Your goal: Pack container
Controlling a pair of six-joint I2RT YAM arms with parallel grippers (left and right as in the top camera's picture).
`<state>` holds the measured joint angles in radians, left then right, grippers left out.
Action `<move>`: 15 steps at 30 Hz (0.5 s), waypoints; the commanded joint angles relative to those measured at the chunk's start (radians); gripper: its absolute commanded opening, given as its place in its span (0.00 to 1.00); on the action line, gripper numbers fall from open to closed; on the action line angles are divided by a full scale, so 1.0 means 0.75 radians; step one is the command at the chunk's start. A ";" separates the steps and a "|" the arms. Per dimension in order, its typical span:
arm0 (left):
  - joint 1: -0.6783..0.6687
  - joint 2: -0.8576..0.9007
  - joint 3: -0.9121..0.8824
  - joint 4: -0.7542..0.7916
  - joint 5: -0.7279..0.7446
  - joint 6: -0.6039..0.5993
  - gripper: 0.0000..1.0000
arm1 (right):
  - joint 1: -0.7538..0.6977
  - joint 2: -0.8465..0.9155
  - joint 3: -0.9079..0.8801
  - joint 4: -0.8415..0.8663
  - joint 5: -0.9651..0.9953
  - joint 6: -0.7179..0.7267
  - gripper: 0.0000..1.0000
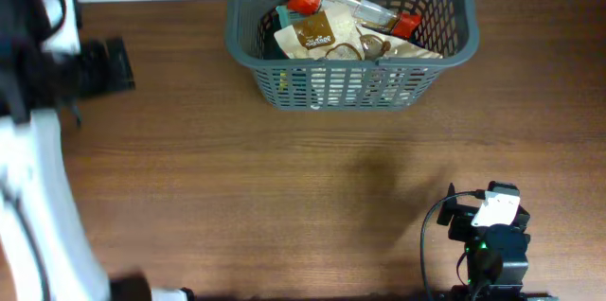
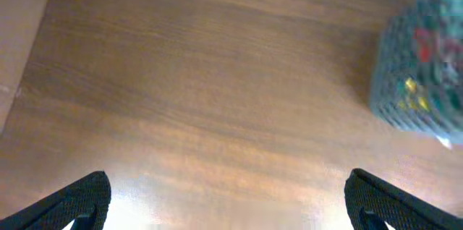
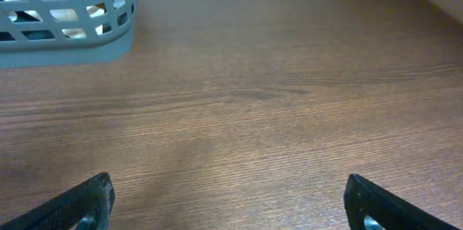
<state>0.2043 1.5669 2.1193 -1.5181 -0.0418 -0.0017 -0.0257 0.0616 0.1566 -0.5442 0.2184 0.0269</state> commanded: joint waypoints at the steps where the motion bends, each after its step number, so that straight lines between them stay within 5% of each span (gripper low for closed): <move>1: -0.038 -0.255 -0.252 0.036 -0.011 -0.007 0.99 | -0.012 -0.015 -0.012 0.008 -0.007 0.016 0.99; 15: -0.262 -1.338 -1.567 1.119 -0.010 -0.008 0.99 | -0.012 -0.015 -0.012 0.008 -0.007 0.016 0.99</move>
<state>0.0185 0.6674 1.0870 -0.7486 -0.0418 -0.0013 -0.0265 0.0605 0.1555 -0.5407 0.2150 0.0269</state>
